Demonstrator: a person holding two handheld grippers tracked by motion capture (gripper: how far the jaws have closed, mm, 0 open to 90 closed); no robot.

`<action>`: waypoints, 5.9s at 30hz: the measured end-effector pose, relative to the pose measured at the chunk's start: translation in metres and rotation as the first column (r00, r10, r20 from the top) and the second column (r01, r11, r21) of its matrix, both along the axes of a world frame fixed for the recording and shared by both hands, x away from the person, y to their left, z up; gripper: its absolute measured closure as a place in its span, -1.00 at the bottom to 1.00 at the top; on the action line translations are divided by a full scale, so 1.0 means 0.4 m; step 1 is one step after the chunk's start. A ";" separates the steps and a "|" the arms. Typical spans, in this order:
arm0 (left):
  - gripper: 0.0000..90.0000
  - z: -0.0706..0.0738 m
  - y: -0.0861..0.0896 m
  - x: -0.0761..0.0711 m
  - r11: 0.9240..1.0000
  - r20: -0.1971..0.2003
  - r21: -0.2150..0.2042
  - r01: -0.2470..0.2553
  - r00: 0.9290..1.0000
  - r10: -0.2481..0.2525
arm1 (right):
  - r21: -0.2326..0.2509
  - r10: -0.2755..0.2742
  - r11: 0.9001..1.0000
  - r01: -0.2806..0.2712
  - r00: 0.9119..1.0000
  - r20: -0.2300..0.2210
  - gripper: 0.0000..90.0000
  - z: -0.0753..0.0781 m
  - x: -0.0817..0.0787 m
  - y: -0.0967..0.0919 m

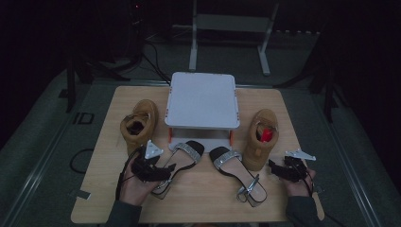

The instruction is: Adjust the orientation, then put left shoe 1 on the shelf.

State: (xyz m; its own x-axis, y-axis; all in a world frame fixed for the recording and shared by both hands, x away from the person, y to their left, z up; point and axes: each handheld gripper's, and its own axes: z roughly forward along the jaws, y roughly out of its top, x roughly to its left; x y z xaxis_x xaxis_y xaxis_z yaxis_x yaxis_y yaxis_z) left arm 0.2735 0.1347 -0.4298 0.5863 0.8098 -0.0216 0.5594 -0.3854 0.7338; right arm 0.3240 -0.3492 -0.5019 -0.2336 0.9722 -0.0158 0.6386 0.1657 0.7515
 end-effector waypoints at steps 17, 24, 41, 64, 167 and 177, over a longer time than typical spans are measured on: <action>-0.63 -0.117 -0.026 0.000 0.997 -0.145 0.072 -0.018 0.989 0.028 | 0.000 -0.001 1.000 0.001 1.000 0.000 -0.38 0.000 0.000 0.000; -0.56 -0.122 -0.032 0.000 0.996 -0.175 0.084 0.016 0.985 -0.001 | 0.000 -0.001 1.000 0.001 1.000 0.000 -0.38 0.000 0.000 0.000; -0.28 -0.071 -0.043 -0.002 0.994 -0.087 0.024 -0.103 0.991 0.105 | 0.000 -0.001 1.000 0.001 1.000 0.000 -0.38 0.000 0.000 0.000; -0.40 -0.124 -0.176 0.127 0.971 -0.038 0.009 -0.238 0.970 0.239 | 0.000 0.001 1.000 -0.001 1.000 0.000 -0.38 0.000 0.000 0.000; 0.20 -0.155 -0.072 0.255 0.921 0.076 -0.032 -0.389 0.918 0.390 | 0.039 0.227 0.972 -0.232 0.969 0.095 -0.14 0.084 -0.178 0.078; 0.56 -0.167 -0.092 0.286 0.918 0.064 0.008 -0.397 0.916 0.396 | 0.113 0.328 0.934 -0.339 0.939 0.107 -0.14 0.089 -0.228 0.099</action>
